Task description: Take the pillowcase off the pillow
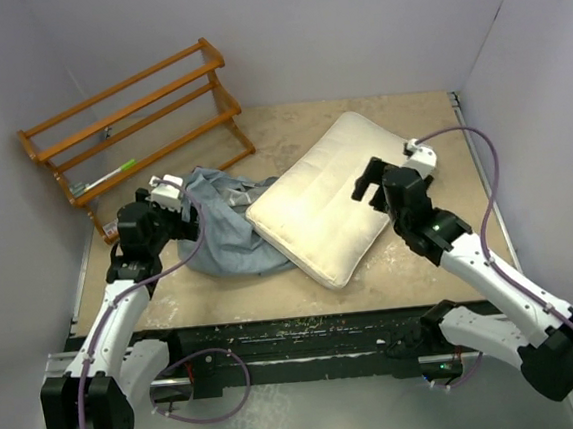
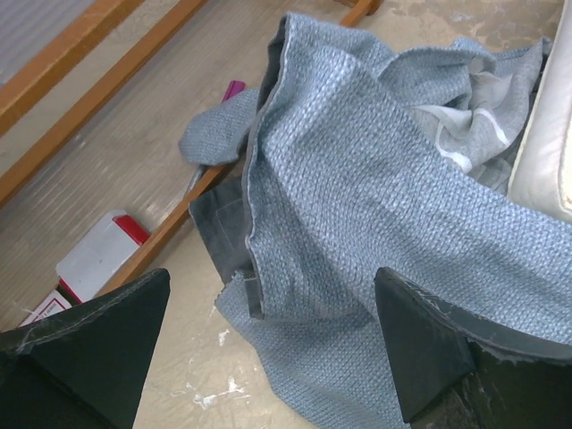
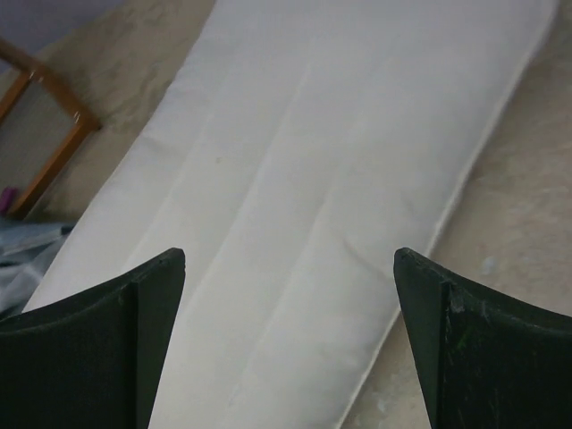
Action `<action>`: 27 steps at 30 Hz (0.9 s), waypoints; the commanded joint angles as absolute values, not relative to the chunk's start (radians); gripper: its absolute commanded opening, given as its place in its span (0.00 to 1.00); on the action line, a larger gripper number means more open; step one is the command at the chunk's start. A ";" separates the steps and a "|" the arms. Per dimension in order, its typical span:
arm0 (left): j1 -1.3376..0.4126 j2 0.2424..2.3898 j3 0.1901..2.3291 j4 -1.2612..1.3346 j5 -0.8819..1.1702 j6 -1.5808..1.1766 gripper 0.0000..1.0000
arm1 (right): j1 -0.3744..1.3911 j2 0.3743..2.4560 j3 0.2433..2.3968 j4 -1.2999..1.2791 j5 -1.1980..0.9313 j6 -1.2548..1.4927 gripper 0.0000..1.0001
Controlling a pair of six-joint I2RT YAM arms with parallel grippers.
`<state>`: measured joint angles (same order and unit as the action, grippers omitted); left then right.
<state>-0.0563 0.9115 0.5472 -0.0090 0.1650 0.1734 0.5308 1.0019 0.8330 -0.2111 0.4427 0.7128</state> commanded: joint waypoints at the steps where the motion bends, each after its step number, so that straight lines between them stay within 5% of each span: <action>1: -0.046 0.893 0.481 0.121 0.151 0.122 0.99 | 0.527 0.854 0.720 -0.150 0.943 0.695 1.00; 14: -0.037 0.797 0.299 0.167 0.176 0.100 0.99 | 0.528 0.406 0.256 0.467 0.842 0.119 1.00; 27: -0.034 0.521 0.106 0.230 0.178 0.100 0.97 | 0.528 0.403 0.217 0.352 0.874 0.034 1.00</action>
<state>-0.0437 0.5770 0.1257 0.1726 0.1738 0.1146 0.5278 0.3481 0.1936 0.3294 0.8478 0.0650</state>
